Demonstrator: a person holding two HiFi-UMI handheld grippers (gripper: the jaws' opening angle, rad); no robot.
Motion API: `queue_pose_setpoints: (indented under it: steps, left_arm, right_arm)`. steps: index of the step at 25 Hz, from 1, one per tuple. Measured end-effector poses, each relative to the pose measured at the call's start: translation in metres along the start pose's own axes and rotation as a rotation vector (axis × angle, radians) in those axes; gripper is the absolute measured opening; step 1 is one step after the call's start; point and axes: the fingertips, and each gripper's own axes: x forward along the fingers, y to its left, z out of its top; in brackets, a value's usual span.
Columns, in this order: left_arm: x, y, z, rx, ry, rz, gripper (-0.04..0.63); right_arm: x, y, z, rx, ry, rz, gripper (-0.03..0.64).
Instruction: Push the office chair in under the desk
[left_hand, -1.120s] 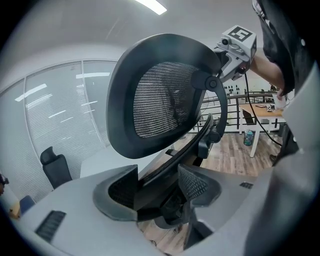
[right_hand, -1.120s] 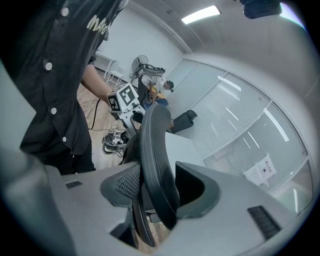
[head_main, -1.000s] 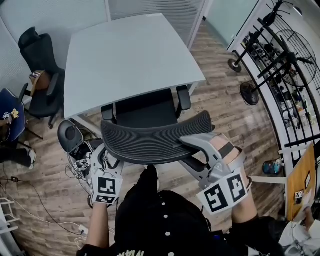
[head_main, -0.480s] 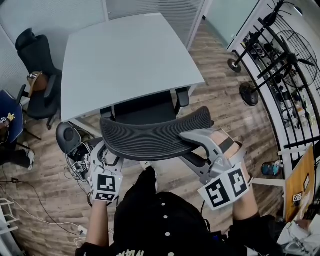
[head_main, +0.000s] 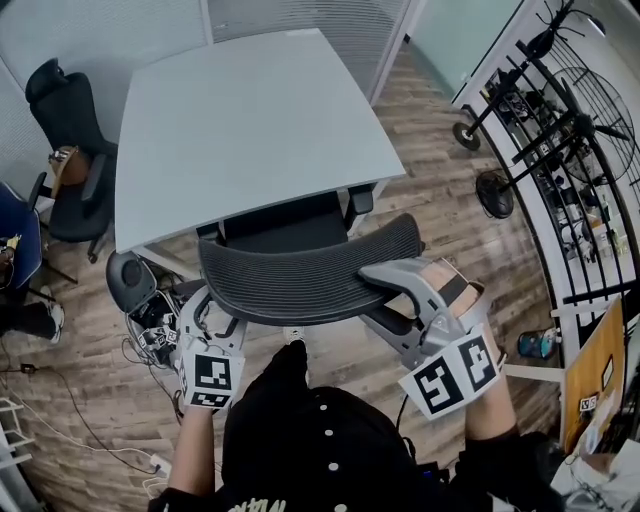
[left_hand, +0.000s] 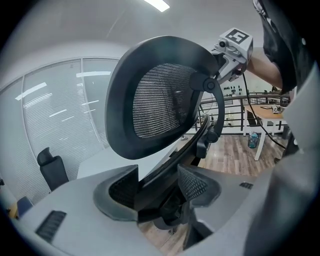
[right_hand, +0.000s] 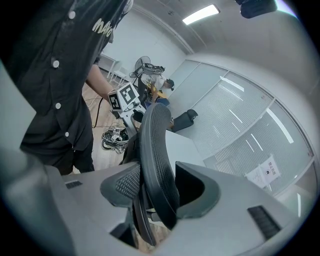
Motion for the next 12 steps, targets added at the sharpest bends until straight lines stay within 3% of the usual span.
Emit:
queue_pose_setpoints:
  steps: [12]
  left_arm:
    - [0.018, -0.006, 0.013, -0.005, 0.016, -0.034, 0.259]
  right_arm:
    - [0.002, -0.02, -0.02, -0.008, -0.013, 0.028, 0.222]
